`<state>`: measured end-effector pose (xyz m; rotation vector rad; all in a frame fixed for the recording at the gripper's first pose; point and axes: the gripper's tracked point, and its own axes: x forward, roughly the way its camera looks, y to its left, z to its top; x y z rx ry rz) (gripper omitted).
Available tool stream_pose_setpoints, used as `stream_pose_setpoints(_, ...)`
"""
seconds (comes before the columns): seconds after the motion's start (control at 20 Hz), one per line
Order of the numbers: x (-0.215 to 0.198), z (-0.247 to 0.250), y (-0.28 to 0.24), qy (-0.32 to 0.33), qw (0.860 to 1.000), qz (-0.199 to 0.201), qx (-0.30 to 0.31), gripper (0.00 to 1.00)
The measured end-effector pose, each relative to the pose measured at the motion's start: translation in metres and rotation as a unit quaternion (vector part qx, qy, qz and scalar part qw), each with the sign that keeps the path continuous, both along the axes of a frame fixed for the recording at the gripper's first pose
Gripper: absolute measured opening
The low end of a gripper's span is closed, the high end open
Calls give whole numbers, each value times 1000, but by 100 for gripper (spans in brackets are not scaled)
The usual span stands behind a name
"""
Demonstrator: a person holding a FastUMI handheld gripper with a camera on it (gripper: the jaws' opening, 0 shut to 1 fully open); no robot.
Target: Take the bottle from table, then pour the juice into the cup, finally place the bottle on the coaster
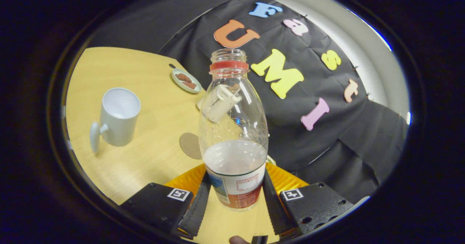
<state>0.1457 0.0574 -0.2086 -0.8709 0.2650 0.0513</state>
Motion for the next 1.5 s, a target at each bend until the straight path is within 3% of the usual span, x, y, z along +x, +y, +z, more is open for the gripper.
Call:
stream_pose_setpoints(0.4,10,-17,16,11,992,25,-120,77)
stream_pose_setpoints(0.7,26,-8,17,-26,974,36,-224,77)
stream_pose_setpoints(1.5,36,13,33,-62,931,65,-353,77)
